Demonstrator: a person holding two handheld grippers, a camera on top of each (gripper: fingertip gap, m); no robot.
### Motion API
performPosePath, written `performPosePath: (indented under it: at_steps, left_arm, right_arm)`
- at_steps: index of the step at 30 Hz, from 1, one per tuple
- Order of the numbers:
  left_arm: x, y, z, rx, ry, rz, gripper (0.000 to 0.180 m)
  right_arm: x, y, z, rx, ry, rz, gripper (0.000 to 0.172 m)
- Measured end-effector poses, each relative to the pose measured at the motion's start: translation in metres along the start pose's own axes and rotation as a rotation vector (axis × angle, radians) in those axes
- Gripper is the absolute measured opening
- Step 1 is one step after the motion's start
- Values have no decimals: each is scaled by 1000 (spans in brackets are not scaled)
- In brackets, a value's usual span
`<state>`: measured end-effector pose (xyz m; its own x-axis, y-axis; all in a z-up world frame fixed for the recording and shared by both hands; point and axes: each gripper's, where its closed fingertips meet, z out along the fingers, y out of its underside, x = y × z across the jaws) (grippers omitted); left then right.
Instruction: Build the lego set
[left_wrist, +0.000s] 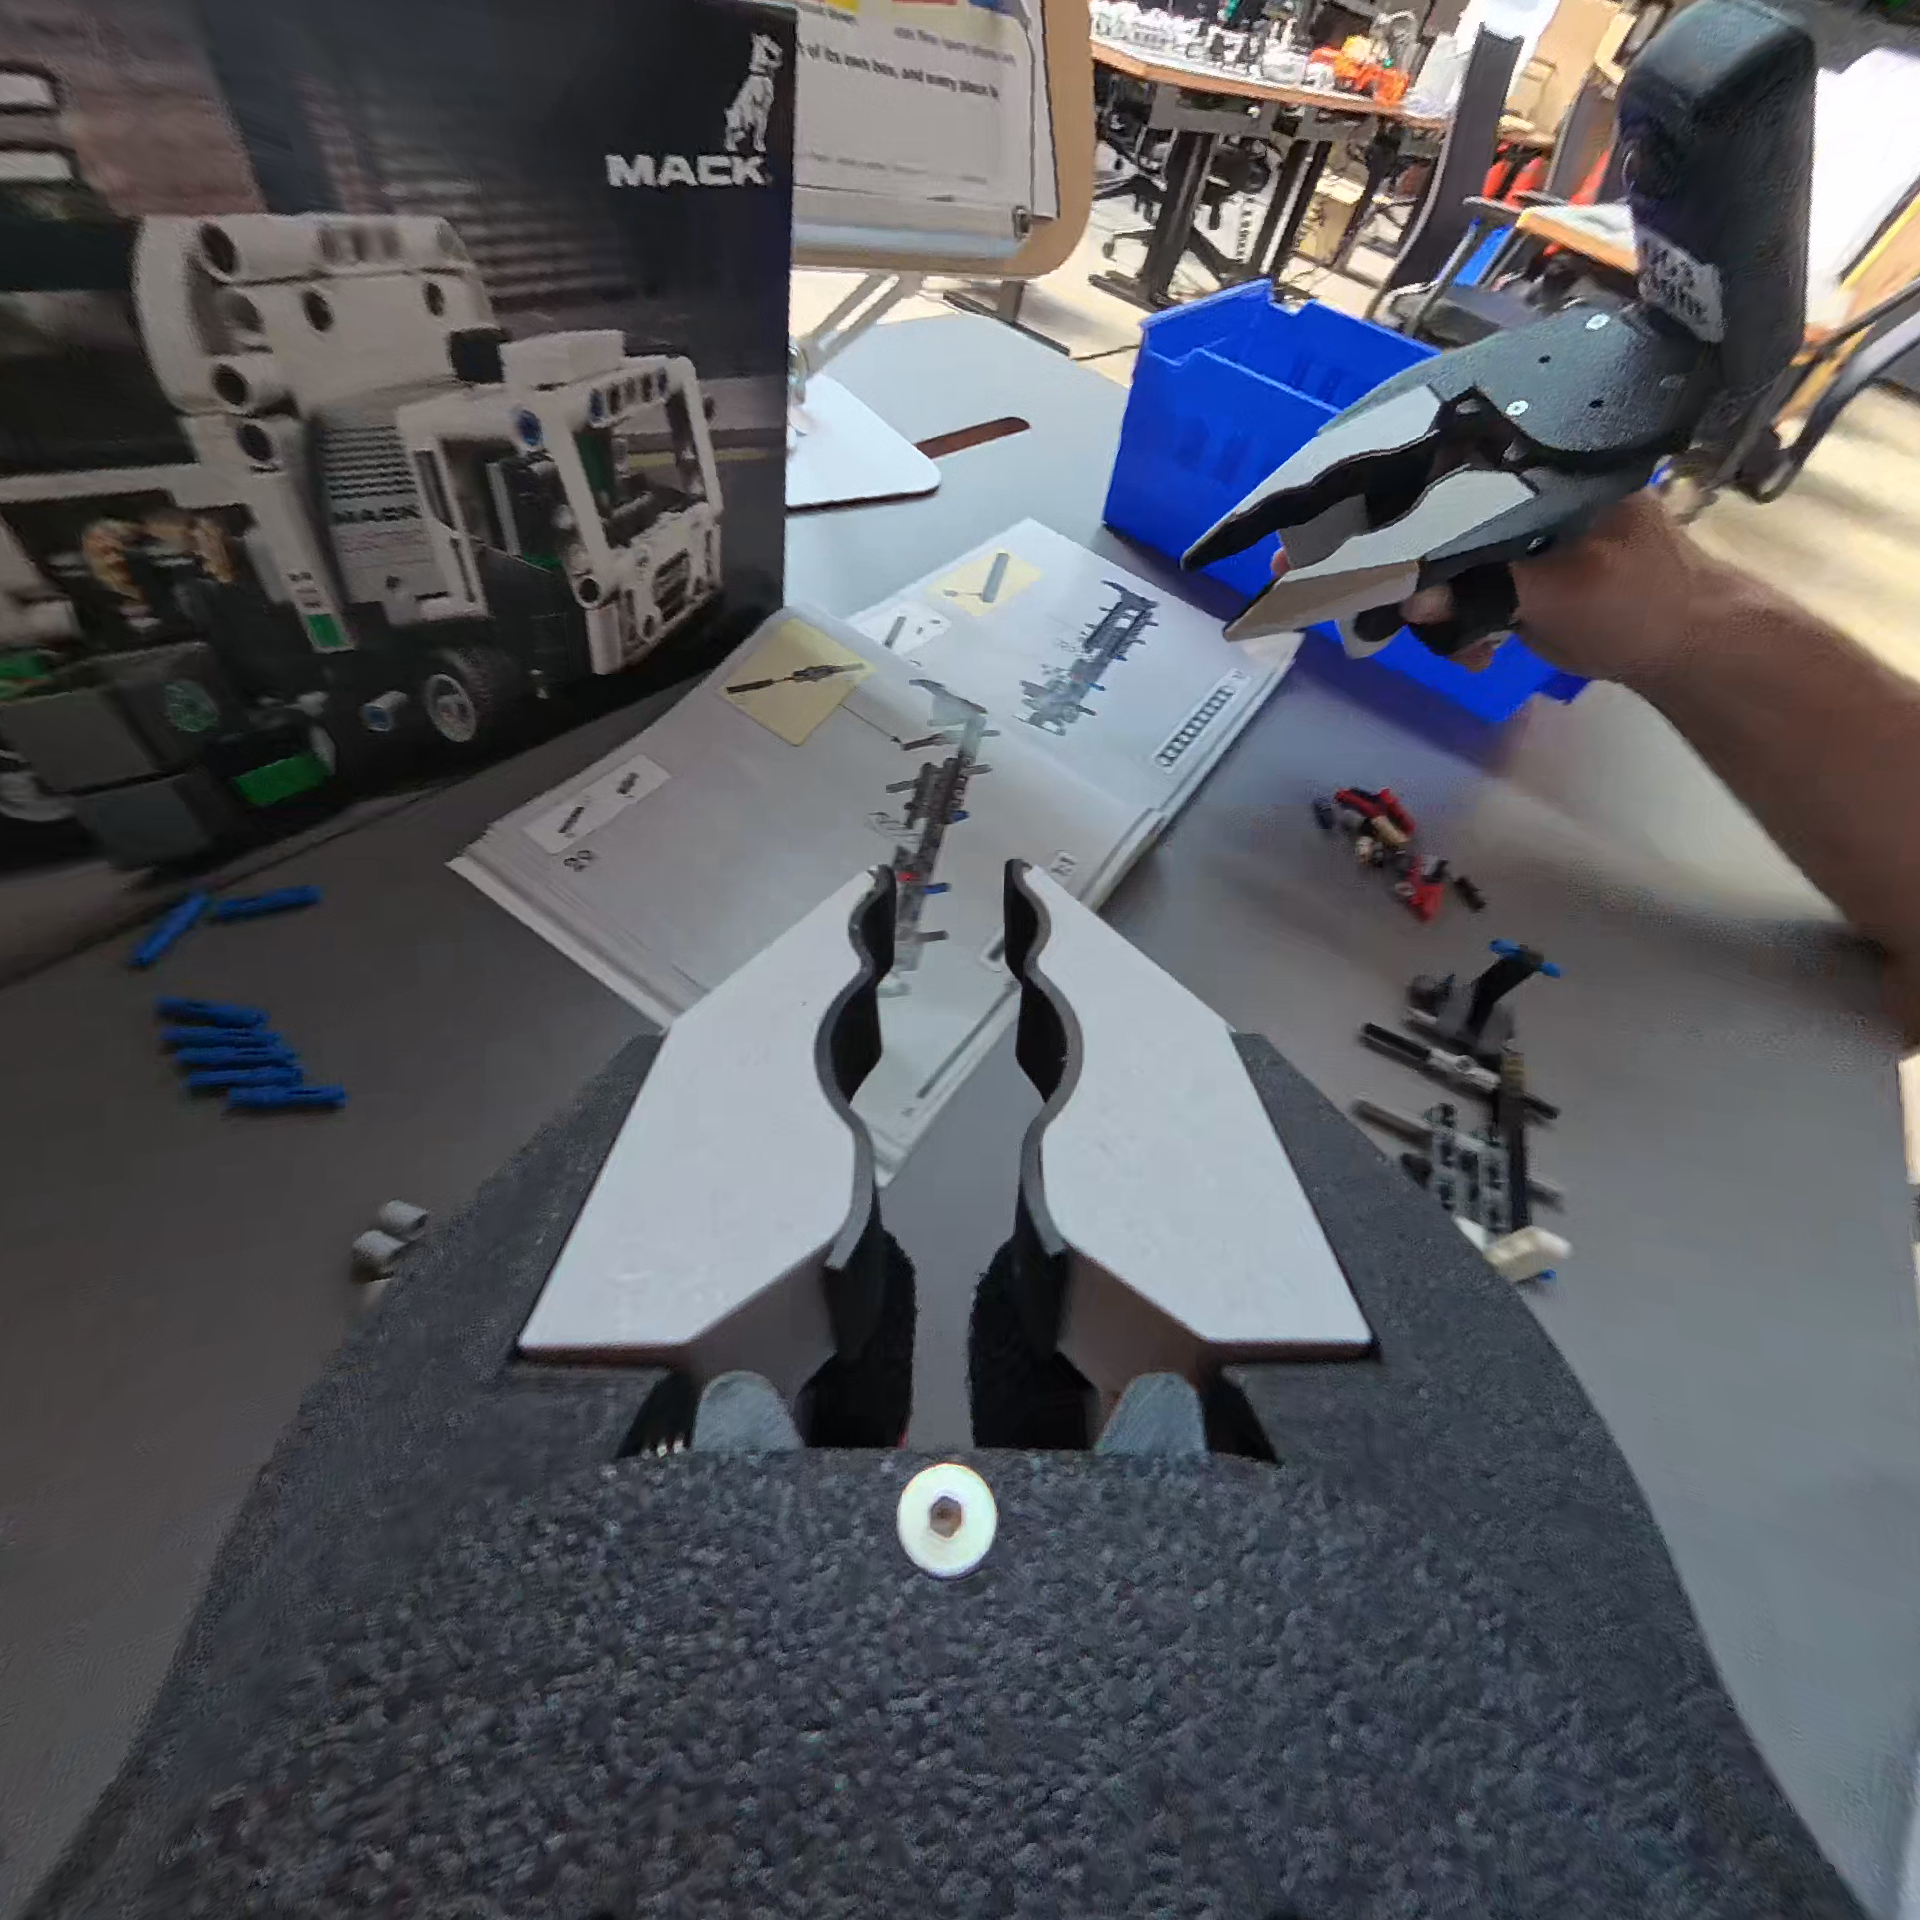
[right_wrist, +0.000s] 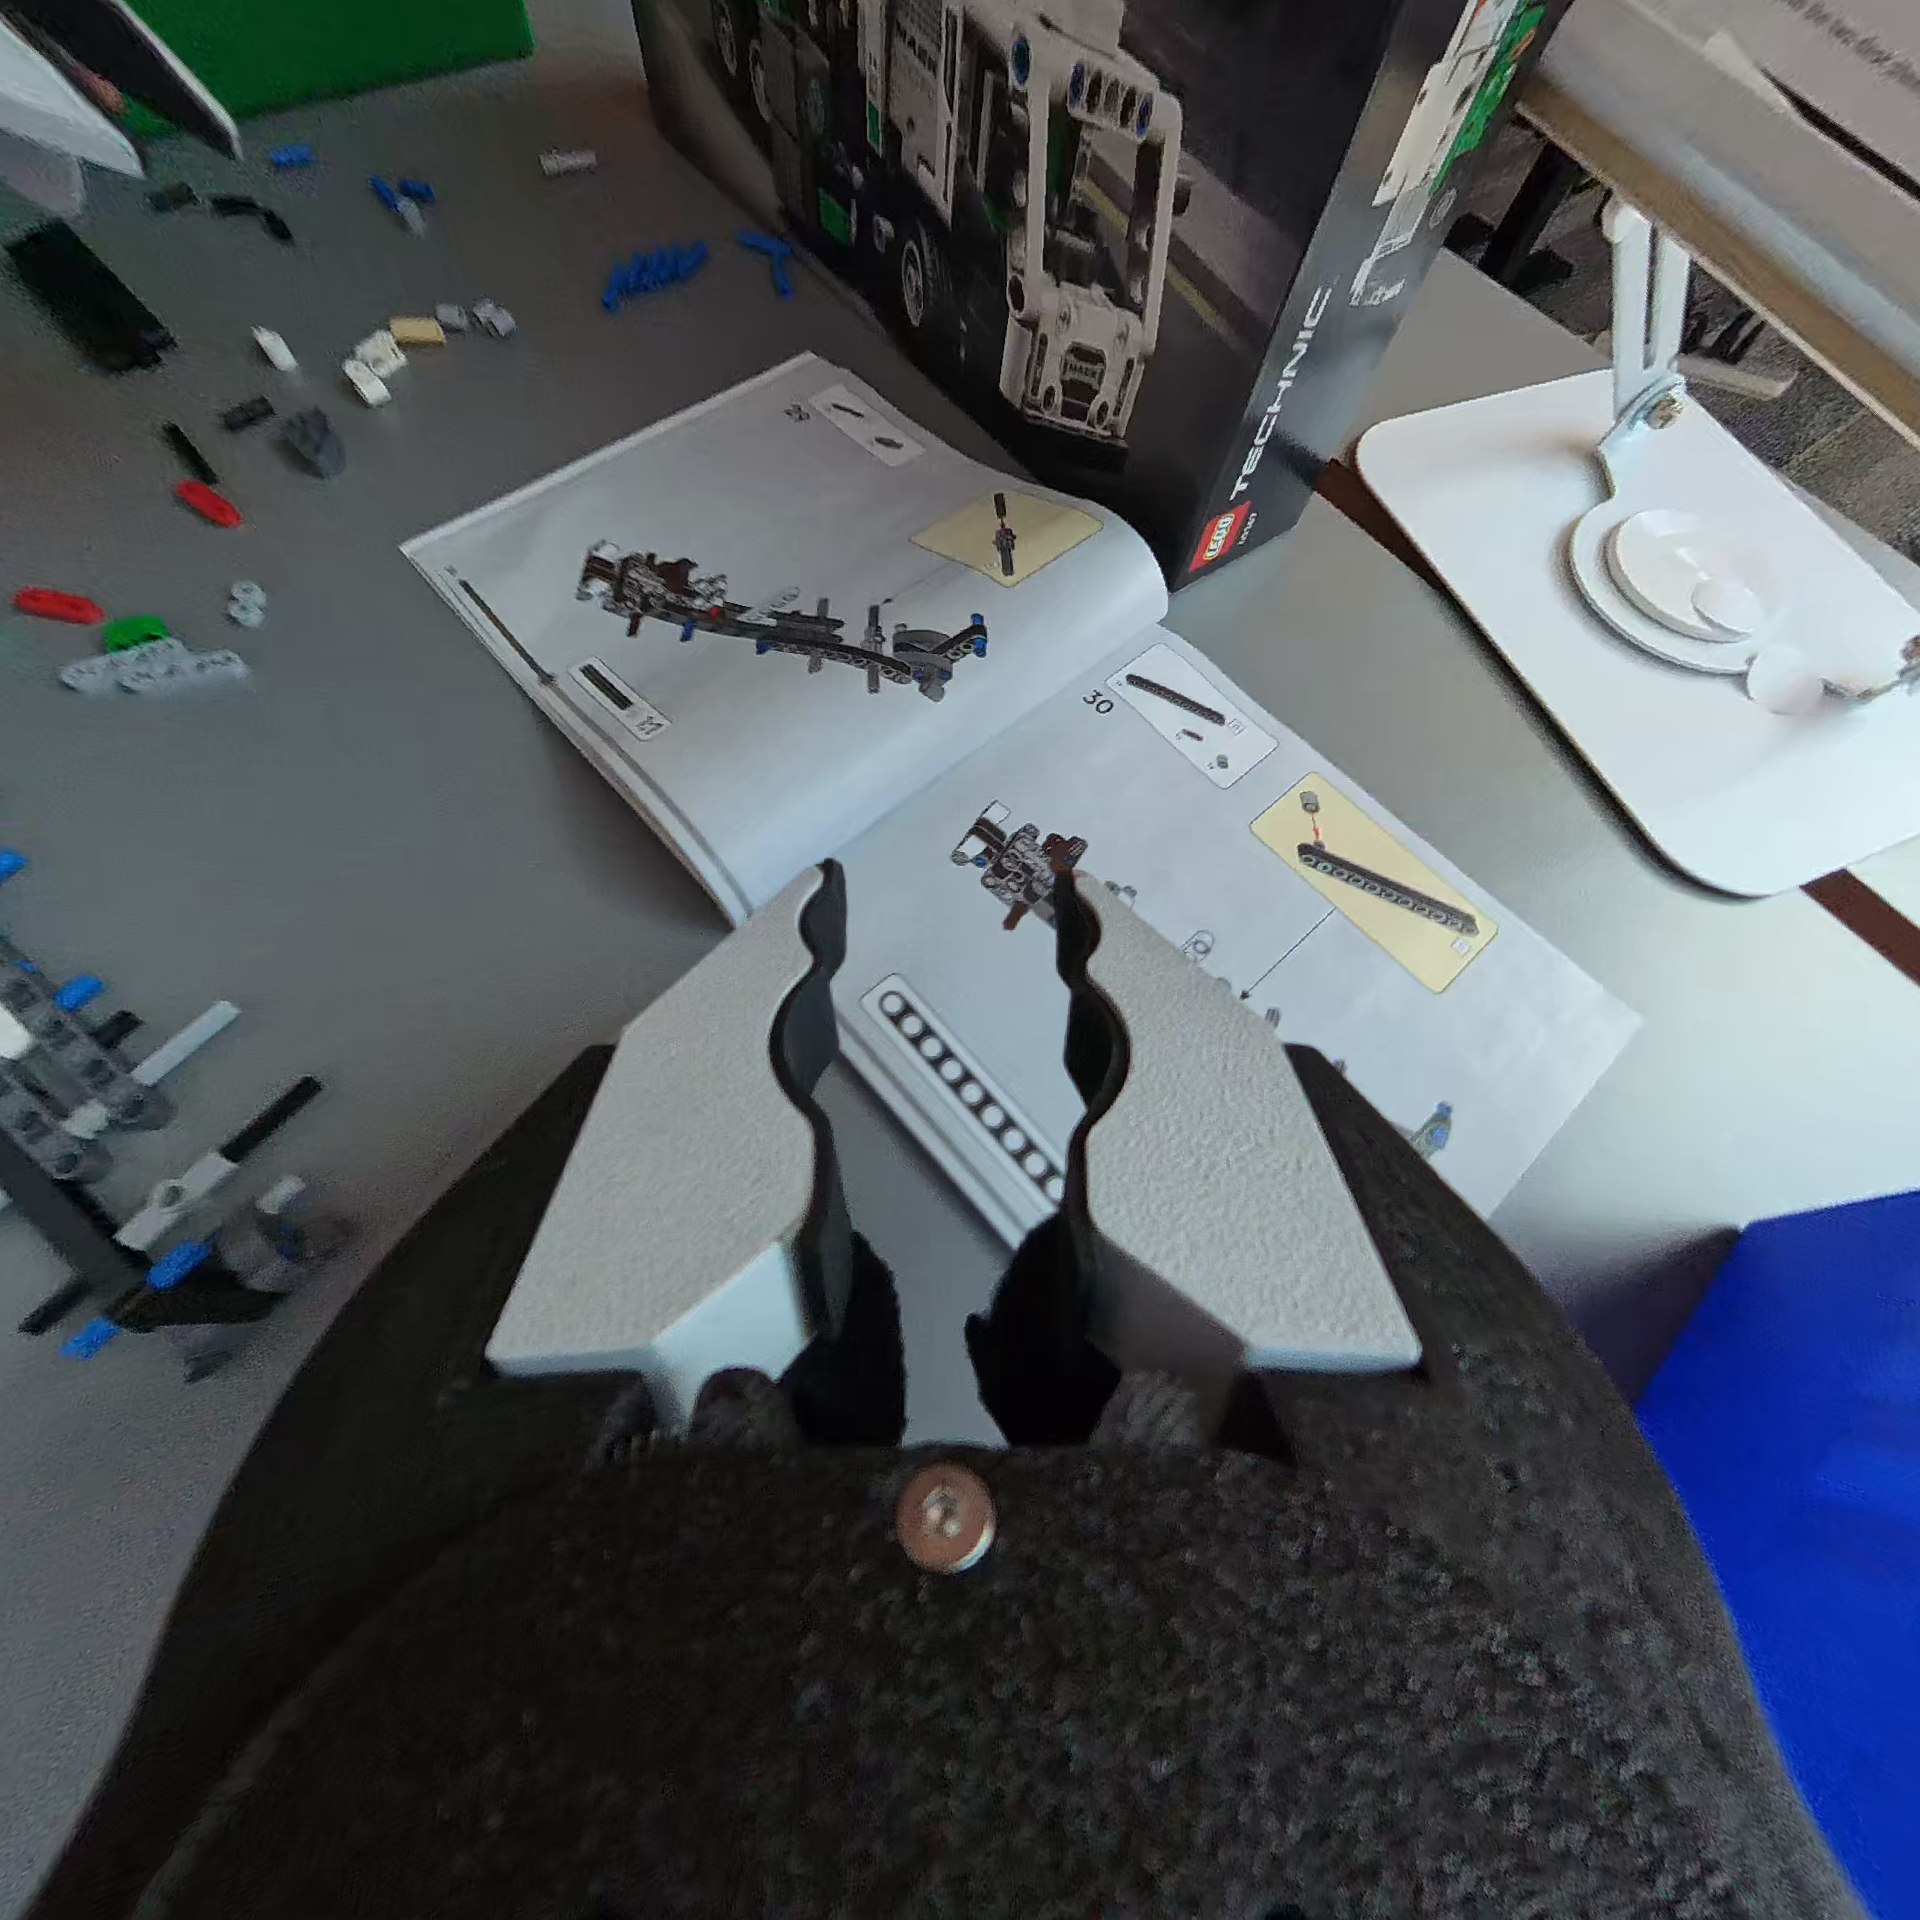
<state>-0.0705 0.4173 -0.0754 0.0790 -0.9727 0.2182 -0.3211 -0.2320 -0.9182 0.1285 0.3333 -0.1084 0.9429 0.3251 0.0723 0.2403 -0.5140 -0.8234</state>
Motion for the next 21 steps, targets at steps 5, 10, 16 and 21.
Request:
performPosePath:
  at_steps: [5, 10, 16, 21]
  left_arm:
    - [-36, 8, -7, -57, -176, 271, 19]
    - [-42, 21, -11, -102, -189, 382, 17]
    - [-54, 42, -14, -162, -172, 446, 5]
    - [-49, 37, -17, -104, -111, 405, 14]
  right_arm:
    - [23, 0, 18, 80, 57, -55, 31]
    - [32, 16, 0, 135, 187, -84, 23]
    - [28, 14, 0, 151, 188, -56, 22]
    - [27, 13, 2, 195, 143, 49, 22]
